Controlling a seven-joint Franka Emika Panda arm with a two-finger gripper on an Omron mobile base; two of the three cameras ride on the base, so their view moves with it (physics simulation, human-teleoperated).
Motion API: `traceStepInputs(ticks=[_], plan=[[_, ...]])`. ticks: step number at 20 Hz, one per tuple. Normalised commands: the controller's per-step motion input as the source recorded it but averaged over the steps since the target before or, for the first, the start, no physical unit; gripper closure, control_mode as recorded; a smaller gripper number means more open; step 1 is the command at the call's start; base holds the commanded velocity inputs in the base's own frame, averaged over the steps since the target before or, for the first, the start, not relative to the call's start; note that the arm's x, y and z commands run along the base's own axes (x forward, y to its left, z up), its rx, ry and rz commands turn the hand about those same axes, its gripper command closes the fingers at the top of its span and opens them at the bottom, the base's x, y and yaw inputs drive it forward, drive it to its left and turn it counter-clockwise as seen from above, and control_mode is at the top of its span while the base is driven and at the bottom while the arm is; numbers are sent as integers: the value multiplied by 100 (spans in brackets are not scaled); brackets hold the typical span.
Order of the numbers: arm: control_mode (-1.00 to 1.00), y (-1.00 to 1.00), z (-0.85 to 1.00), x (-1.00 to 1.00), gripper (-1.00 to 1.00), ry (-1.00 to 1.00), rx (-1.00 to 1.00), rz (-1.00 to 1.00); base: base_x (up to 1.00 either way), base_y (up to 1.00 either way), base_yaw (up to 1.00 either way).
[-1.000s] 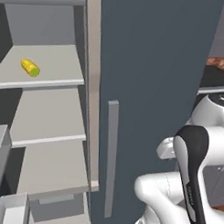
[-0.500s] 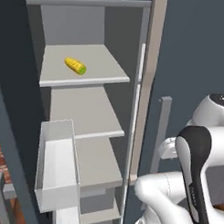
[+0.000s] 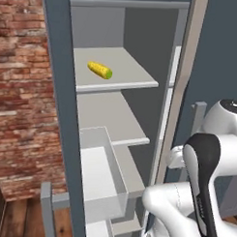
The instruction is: Take the mango, corn, and chicken drumstick from the freezer and place them in the bowl on the counter.
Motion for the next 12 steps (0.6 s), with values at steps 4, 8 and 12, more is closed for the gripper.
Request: traceStepInputs(ticks=[4,8,12], plan=[[100,0,0,0,-100,0,0,0,89,44,0],[100,0,0,0,-100,0,0,0,87,51,0],[100,0,0,0,-100,0,0,0,18,71,1]])
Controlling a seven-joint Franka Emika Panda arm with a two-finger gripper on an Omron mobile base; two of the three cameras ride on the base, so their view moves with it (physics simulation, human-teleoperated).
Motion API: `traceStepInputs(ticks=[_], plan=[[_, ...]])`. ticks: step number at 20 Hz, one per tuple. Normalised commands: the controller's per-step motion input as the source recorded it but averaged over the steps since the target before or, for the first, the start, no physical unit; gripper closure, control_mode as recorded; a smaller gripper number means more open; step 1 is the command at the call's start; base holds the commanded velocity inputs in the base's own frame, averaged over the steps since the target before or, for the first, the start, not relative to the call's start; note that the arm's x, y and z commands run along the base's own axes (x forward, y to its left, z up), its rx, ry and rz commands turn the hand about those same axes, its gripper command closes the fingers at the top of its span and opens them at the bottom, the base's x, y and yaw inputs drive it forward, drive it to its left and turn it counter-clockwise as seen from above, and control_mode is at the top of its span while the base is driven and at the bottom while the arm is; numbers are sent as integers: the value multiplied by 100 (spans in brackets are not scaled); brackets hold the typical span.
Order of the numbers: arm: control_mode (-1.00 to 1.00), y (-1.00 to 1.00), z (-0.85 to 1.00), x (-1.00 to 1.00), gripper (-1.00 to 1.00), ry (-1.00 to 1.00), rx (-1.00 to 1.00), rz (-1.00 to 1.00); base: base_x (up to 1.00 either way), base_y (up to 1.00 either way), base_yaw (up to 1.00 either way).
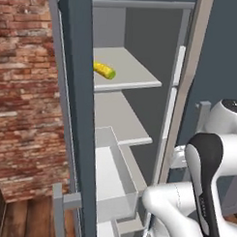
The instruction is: Take the mango, corn, and chicken drumstick from the freezer and place them in the bowl on the counter.
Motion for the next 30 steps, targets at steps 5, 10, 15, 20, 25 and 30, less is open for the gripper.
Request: traceStepInputs(ticks=[5,10,15,20,25,30], plan=[[100,0,0,0,-100,0,0,0,1,79,0],[100,0,0,0,-100,0,0,0,23,34,0],[100,0,0,0,-100,0,0,0,74,21,0],[100,0,0,0,-100,0,0,0,24,7,0],[-100,17,20,0,-100,-2,0,2,0,0,0],[-100,33,62,19,-100,-6,0,6,0,0,0]])
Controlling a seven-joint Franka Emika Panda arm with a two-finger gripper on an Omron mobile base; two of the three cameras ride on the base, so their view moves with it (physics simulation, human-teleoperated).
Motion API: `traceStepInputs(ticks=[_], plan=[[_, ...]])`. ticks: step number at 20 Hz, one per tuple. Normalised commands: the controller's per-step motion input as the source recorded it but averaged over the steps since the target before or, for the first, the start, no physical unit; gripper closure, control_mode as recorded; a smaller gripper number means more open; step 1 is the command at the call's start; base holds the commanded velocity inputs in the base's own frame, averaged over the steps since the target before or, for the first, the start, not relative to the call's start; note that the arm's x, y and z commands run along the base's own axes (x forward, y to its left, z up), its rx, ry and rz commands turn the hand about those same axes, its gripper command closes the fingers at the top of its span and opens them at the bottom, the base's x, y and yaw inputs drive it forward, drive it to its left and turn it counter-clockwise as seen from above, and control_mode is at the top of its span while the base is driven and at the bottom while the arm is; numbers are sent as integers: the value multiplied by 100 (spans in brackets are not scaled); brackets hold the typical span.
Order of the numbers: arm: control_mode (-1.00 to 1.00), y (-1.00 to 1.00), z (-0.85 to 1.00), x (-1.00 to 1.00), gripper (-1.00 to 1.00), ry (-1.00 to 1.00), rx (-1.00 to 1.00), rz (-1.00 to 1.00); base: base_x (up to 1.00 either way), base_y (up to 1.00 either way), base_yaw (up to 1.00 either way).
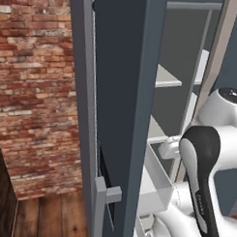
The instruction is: Take the mango, corn, and chicken drumstick from the freezer and place them in the bowl on the counter.
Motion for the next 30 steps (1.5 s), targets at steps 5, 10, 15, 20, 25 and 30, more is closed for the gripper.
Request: traceStepInputs(ticks=[5,10,15,20,25,30], plan=[[-100,17,66,35,-100,-6,0,0,0,0,0],[-100,1,75,19,-100,0,0,0,0,0,0],[-100,4,49,8,-100,0,0,0,0,0,0],[-100,11,19,24,-100,0,0,0,0,0,0],[-100,15,1,53,-100,-4,0,0,0,0,0],[-100,5,0,37,-100,-22,1,3,0,0,0]])
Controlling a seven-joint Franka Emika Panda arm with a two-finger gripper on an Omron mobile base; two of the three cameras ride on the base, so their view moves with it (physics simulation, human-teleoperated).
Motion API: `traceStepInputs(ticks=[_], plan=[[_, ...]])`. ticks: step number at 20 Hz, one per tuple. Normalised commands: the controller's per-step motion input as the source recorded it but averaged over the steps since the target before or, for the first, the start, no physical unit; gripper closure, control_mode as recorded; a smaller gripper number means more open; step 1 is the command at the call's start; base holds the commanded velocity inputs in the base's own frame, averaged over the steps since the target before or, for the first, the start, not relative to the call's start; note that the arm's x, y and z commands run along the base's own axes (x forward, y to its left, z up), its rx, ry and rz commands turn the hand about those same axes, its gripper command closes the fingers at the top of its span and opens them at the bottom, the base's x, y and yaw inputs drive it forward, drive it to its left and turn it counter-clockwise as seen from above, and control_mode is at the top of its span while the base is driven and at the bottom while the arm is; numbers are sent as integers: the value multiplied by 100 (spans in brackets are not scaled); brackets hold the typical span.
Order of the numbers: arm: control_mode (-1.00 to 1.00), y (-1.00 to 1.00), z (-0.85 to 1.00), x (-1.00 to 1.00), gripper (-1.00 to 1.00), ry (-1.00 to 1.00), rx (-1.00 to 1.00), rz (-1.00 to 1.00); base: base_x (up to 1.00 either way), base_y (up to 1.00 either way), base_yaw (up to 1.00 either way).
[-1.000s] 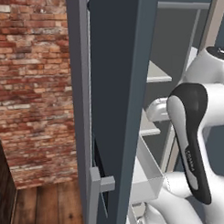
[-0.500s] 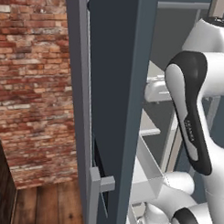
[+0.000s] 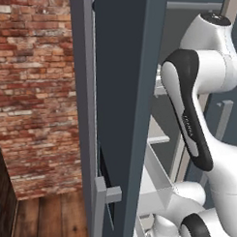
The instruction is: Take the mango, corn, and chicken drumstick from the freezer and place them in the bowl on the counter.
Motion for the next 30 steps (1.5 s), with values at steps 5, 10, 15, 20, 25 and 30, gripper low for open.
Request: traceStepInputs(ticks=[5,10,15,20,25,30], plan=[[-100,3,0,56,-100,-21,8,4,0,0,0],[-100,4,1,53,-100,-4,3,2,0,0,0],[-100,5,12,36,-100,0,0,0,0,0,0],[-100,5,8,44,-100,0,0,0,0,0,0],[-100,4,0,58,-100,0,0,0,0,0,0],[-100,25,0,30,-100,2,0,1,0,0,0]])
